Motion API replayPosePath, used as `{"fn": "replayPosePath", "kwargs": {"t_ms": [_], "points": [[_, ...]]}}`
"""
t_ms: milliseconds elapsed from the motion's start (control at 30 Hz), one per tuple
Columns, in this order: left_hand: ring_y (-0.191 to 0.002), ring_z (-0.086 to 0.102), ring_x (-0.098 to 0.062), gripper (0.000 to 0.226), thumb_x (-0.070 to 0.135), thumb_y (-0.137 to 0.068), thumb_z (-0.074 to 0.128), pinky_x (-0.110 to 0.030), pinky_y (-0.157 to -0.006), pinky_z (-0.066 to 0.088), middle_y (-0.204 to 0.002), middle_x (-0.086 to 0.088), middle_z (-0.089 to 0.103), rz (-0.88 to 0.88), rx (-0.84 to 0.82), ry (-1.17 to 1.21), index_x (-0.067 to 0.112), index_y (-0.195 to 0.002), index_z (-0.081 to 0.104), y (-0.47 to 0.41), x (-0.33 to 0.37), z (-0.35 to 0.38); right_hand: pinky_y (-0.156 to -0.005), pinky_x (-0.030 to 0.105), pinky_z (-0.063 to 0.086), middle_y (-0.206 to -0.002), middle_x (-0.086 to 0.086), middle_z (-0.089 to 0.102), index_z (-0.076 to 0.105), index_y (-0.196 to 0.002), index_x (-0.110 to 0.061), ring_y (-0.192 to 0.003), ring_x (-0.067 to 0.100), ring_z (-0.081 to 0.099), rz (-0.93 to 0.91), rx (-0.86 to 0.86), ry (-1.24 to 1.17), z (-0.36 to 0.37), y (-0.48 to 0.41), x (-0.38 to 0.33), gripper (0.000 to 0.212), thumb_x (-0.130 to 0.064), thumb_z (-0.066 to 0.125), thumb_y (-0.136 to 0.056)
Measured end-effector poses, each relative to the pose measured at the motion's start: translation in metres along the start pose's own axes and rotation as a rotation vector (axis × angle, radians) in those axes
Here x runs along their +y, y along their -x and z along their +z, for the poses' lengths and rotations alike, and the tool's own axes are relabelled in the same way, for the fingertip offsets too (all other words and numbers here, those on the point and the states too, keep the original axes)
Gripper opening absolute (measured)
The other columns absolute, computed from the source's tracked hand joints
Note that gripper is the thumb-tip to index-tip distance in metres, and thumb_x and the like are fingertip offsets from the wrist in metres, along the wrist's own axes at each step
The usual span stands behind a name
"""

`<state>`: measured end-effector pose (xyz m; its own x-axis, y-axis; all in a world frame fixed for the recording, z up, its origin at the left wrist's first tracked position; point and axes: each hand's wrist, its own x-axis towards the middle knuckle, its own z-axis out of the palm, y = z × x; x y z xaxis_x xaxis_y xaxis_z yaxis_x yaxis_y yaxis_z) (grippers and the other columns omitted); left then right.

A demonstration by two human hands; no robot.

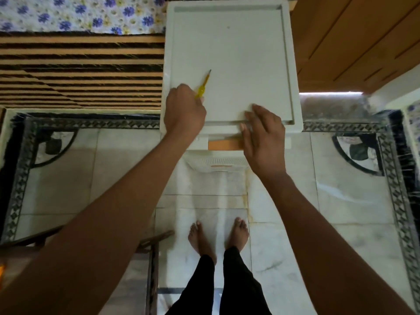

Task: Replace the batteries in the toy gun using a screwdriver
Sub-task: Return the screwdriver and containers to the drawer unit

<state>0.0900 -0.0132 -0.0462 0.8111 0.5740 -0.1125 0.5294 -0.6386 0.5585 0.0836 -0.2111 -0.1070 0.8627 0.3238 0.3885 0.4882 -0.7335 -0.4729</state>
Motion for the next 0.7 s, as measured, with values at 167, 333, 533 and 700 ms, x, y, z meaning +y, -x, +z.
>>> {"fn": "replayPosePath", "kwargs": {"t_ms": [167, 333, 533, 700], "points": [[-0.097, 0.055, -0.017, 0.016, 0.006, -0.101, 0.061, -0.006, -0.083, 0.038, -0.111, -0.007, 0.051, 0.228, 0.147, 0.192, 0.003, -0.113, 0.07, 0.105, -0.045, -0.005, -0.112, 0.048, 0.04, -0.149, 0.019, 0.054, 0.061, -0.138, -0.003, -0.135, 0.037, 0.051, -0.087, -0.046, 0.043, -0.001, 0.003, 0.009, 0.04, -0.027, 0.05, -0.108], [-0.084, 0.05, -0.002, 0.012, 0.004, -0.099, 0.065, -0.004, -0.077, 0.039, -0.103, 0.004, 0.046, 0.13, -0.045, 0.169, 0.009, -0.108, 0.071, 0.18, -0.104, 0.013, -0.112, 0.049, 0.038, -0.155, 0.017, 0.05, 0.057, -0.144, -0.005, -0.142, 0.037, 0.047, -0.09, -0.022, 0.111, 0.006, 0.009, 0.009, 0.046, -0.032, 0.047, -0.108], [-0.075, 0.063, -0.028, 0.015, 0.021, -0.101, 0.06, -0.035, -0.062, 0.05, -0.104, -0.007, 0.054, -0.041, -0.15, -0.185, 0.008, -0.103, 0.069, 0.152, -0.13, 0.058, -0.111, 0.047, 0.037, -0.153, 0.016, 0.053, 0.059, -0.142, -0.006, -0.142, 0.035, 0.049, -0.09, 0.055, 0.182, 0.015, 0.01, 0.007, 0.045, -0.032, 0.049, -0.107], [-0.094, 0.069, -0.038, 0.024, 0.023, -0.105, 0.054, -0.043, -0.072, 0.052, -0.121, -0.017, 0.06, 0.014, -0.231, -0.323, 0.004, -0.113, 0.065, 0.086, -0.101, 0.101, -0.11, 0.047, 0.039, -0.152, 0.017, 0.054, 0.06, -0.141, -0.005, -0.14, 0.036, 0.051, -0.114, 0.085, 0.22, 0.019, 0.011, 0.01, 0.047, -0.033, 0.046, -0.107]]}}
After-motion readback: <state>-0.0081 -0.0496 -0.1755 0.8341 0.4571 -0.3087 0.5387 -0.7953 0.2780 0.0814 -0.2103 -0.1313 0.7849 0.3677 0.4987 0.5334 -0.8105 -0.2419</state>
